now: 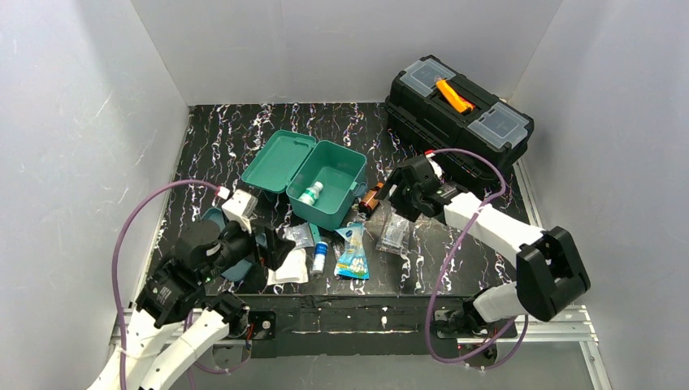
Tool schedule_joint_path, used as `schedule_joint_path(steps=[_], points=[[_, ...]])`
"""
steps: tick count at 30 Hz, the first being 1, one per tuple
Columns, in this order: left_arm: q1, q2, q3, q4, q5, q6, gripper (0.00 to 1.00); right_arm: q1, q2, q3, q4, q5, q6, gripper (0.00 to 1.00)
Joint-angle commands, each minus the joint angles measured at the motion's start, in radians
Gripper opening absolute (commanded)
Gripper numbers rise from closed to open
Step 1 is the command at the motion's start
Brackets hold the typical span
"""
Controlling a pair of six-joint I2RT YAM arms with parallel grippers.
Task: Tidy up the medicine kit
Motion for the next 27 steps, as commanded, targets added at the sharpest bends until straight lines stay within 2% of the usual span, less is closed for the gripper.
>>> schedule_joint_path(steps=[1, 12, 27], points=[[-0.001, -0.079, -0.095, 0.054, 0.117, -0.088, 0.98, -0.018, 0.069, 0.058, 0.081, -0.037, 0.052, 0.84], [-0.001, -0.084, -0.111, 0.038, 0.188, -0.108, 0.98, -0.03, 0.25, 0.123, 0.127, -0.075, 0.068, 0.83], [-0.002, -0.095, -0.112, 0.038, 0.2, -0.096, 0.98, -0.041, 0.347, 0.12, 0.19, -0.075, 0.089, 0.73]])
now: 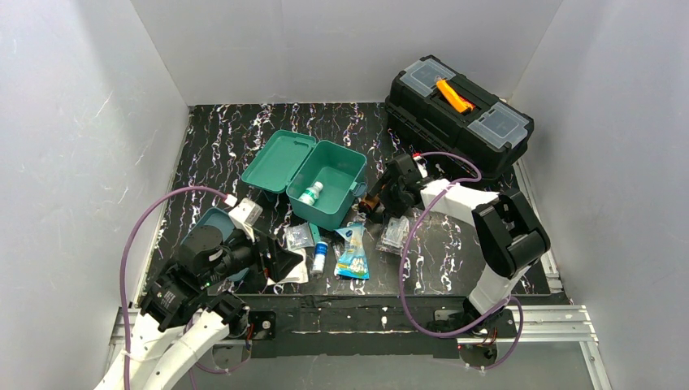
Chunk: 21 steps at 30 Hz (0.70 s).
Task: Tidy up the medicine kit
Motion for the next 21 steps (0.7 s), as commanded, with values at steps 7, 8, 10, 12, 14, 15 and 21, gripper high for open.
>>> schedule_joint_path(steps=[7, 8, 10, 12, 14, 15, 21], points=[[-0.001, -0.011, -0.01, 0.009, 0.013, 0.006, 0.98, -0.004, 0.05, 0.027, 0.088, -0.021, 0.027, 0.62], [-0.001, -0.011, -0.009, 0.008, 0.012, 0.006, 0.98, -0.004, 0.054, 0.024, 0.094, -0.026, 0.029, 0.61], [-0.001, -0.01, -0.009, 0.008, 0.011, 0.006, 0.98, -0.004, 0.062, 0.021, 0.104, -0.031, 0.033, 0.58], [-0.001, -0.011, -0.01, 0.008, 0.009, 0.006, 0.98, -0.004, 0.064, 0.019, 0.106, -0.031, 0.033, 0.51], [-0.002, -0.008, -0.009, 0.007, 0.009, 0.006, 0.98, -0.004, 0.054, 0.011, 0.112, -0.026, 0.031, 0.43], [-0.002, -0.006, -0.01, 0.007, 0.008, 0.006, 0.98, -0.004, 0.046, 0.005, 0.114, -0.022, 0.029, 0.38], [-0.001, -0.006, -0.009, 0.005, 0.008, 0.006, 0.98, -0.003, -0.033, -0.013, 0.073, 0.011, -0.013, 0.2]])
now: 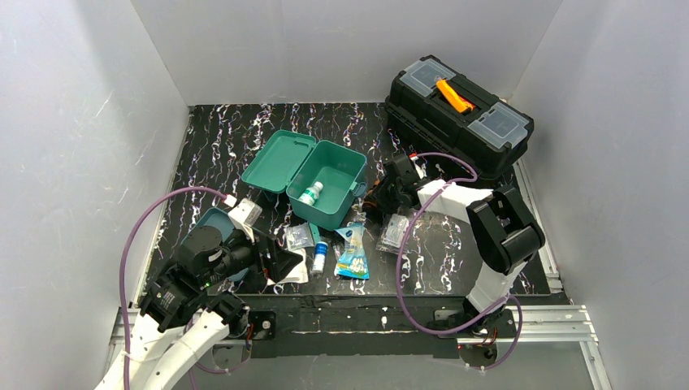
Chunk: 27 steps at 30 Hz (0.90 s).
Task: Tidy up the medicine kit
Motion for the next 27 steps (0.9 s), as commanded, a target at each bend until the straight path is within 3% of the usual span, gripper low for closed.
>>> schedule_joint_path(steps=[1, 9, 15, 20, 27], points=[[-0.001, 0.0, -0.008, 0.003, 0.007, 0.006, 0.98, -0.003, -0.102, -0.019, -0.026, 0.05, -0.042, 0.19], [-0.001, -0.016, -0.008, 0.001, -0.001, 0.005, 0.98, 0.017, -0.303, -0.037, -0.133, 0.126, -0.124, 0.13], [-0.001, -0.028, -0.006, -0.002, -0.003, 0.004, 0.98, 0.067, -0.405, 0.043, -0.209, 0.138, -0.167, 0.11], [-0.001, -0.054, -0.007, -0.008, -0.029, 0.001, 0.98, 0.143, -0.407, 0.156, -0.249, 0.172, -0.172, 0.1], [-0.001, -0.087, -0.006, -0.018, -0.052, -0.005, 0.98, 0.226, -0.258, 0.389, -0.312, 0.199, -0.17, 0.11]])
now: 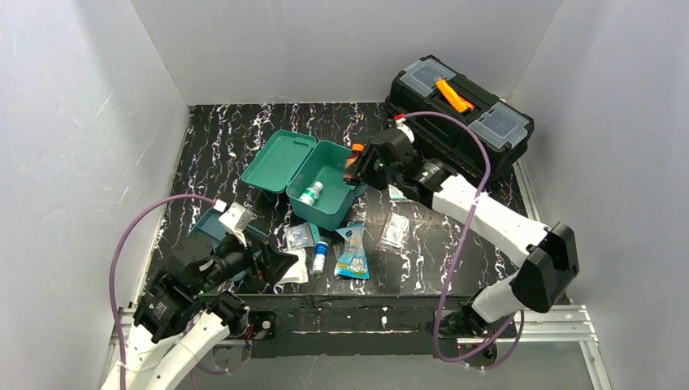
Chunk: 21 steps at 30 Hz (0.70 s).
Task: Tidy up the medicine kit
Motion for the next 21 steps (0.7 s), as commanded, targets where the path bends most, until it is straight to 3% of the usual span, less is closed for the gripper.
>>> schedule_joint_path(steps=[1, 13, 21], points=[[-0.001, -0.029, -0.006, -0.013, -0.027, -0.003, 0.98, 0.038, 0.089, 0.158, -0.009, 0.047, -0.005, 0.11], [-0.001, -0.067, -0.007, -0.022, -0.061, -0.006, 0.98, 0.07, 0.426, 0.472, -0.075, 0.023, 0.068, 0.11], [-0.001, -0.087, -0.007, -0.025, -0.075, -0.007, 0.98, 0.071, 0.576, 0.555, -0.085, 0.007, 0.112, 0.12]])
